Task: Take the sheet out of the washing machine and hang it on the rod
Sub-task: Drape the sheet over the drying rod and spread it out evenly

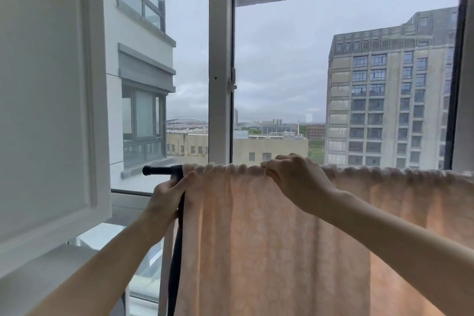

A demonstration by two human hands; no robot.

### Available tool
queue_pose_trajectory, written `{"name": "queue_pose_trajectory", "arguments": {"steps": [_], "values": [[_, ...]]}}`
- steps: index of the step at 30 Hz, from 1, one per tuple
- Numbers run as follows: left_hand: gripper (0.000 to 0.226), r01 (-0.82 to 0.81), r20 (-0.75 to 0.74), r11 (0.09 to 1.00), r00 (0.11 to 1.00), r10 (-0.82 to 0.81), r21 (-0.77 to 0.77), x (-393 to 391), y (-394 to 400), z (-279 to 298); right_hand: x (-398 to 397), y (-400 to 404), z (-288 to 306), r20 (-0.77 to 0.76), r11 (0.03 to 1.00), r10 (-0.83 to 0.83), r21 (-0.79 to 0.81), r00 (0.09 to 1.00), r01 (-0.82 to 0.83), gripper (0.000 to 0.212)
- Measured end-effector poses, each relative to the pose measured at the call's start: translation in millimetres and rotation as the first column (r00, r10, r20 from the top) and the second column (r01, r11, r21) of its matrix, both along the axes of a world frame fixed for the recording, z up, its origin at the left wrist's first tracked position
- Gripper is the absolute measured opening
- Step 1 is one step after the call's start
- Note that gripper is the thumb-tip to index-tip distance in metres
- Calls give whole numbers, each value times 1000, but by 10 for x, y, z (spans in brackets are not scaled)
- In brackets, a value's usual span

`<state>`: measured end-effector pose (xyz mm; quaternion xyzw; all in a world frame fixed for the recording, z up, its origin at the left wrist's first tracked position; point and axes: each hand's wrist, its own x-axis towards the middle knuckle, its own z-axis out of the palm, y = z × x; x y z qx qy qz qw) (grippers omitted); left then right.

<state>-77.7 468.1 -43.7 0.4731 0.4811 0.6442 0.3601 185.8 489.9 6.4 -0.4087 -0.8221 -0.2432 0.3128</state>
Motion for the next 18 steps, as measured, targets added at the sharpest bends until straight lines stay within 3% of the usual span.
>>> {"name": "queue_pose_trajectory", "arguments": {"steps": [3, 9, 14, 18], "values": [[45, 76, -84, 997, 993, -78, -24, 234, -73, 71, -34, -24, 12, -33, 1000, 15, -18, 999, -15, 25], [16, 46, -7, 999, 999, -46, -6, 500, -66, 109, -33, -68, -45, 66, 998, 17, 60, 998, -21, 21], [21, 91, 89, 996, 992, -88, -25, 622, -71, 118, -96, -35, 3, 150, 997, 21, 71, 988, -32, 18], [30, 150, -3, 988, 989, -150, -40, 649, -161, 160, -256, -1, 21, 189, 994, 63, 79, 980, -79, 14]]}}
